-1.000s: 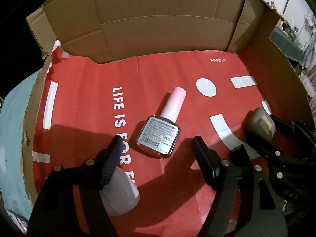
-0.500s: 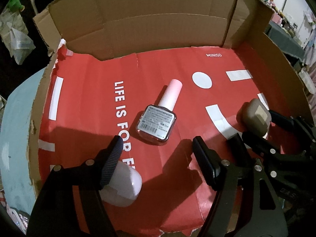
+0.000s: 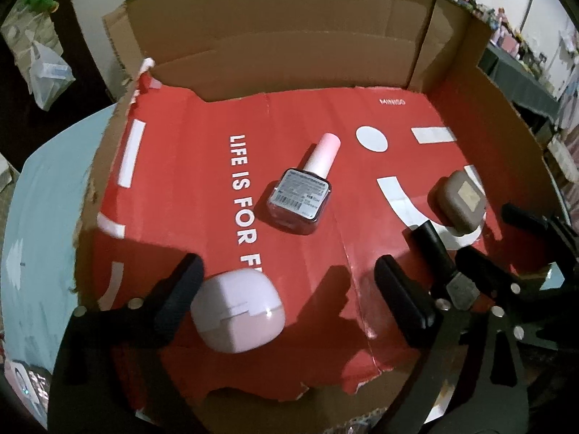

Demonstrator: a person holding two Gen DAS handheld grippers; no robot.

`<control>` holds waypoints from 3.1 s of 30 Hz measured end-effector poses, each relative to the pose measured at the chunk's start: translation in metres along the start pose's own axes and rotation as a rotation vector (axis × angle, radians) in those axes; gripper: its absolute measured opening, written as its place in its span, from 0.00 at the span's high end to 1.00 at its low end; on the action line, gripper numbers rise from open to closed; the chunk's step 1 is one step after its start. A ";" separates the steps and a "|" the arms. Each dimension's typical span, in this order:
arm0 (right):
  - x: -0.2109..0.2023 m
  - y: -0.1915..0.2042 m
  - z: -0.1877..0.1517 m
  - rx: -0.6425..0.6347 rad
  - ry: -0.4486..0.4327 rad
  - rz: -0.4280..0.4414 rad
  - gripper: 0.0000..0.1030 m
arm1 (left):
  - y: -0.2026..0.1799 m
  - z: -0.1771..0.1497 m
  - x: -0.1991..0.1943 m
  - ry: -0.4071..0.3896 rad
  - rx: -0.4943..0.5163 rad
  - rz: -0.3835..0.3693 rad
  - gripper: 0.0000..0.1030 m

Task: Organize rigid objects
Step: 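Withdraw both grippers from the box toward the remaining objects, then grasp the studded gold magnet cylinder with the left gripper while the right grasps the white charger plug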

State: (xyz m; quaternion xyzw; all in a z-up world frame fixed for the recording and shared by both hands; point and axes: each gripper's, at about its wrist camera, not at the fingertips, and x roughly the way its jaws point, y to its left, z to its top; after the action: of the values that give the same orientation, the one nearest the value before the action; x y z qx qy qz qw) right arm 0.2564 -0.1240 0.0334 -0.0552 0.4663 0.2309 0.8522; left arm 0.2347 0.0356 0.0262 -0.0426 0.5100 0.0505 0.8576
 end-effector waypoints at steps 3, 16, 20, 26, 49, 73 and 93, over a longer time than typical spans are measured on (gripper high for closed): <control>-0.008 0.004 -0.002 -0.009 -0.012 0.011 0.06 | 0.004 -0.005 -0.006 -0.005 -0.006 -0.002 0.06; -0.036 0.017 -0.017 -0.019 -0.058 0.055 0.00 | 0.008 -0.027 -0.025 -0.034 -0.012 -0.041 0.06; -0.040 0.019 -0.024 -0.014 -0.051 0.067 0.00 | 0.009 -0.036 -0.032 -0.037 -0.017 -0.061 0.06; -0.049 0.023 -0.033 -0.014 -0.048 0.089 0.00 | 0.009 -0.050 -0.047 -0.057 -0.014 -0.059 0.06; -0.090 0.043 -0.068 -0.024 -0.100 0.133 0.00 | 0.010 -0.098 -0.073 -0.069 -0.023 -0.069 0.06; -0.090 0.050 -0.107 -0.025 -0.100 0.152 0.09 | 0.036 -0.134 -0.073 -0.102 -0.114 -0.038 0.07; -0.046 0.089 -0.108 -0.078 -0.026 0.209 0.11 | 0.048 -0.152 -0.049 -0.044 -0.096 0.015 0.07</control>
State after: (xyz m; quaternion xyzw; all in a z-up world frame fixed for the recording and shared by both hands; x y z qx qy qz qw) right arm 0.1125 -0.0946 0.0212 -0.0365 0.4490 0.3371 0.8267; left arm 0.0728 0.0619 -0.0046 -0.0788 0.4882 0.0825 0.8653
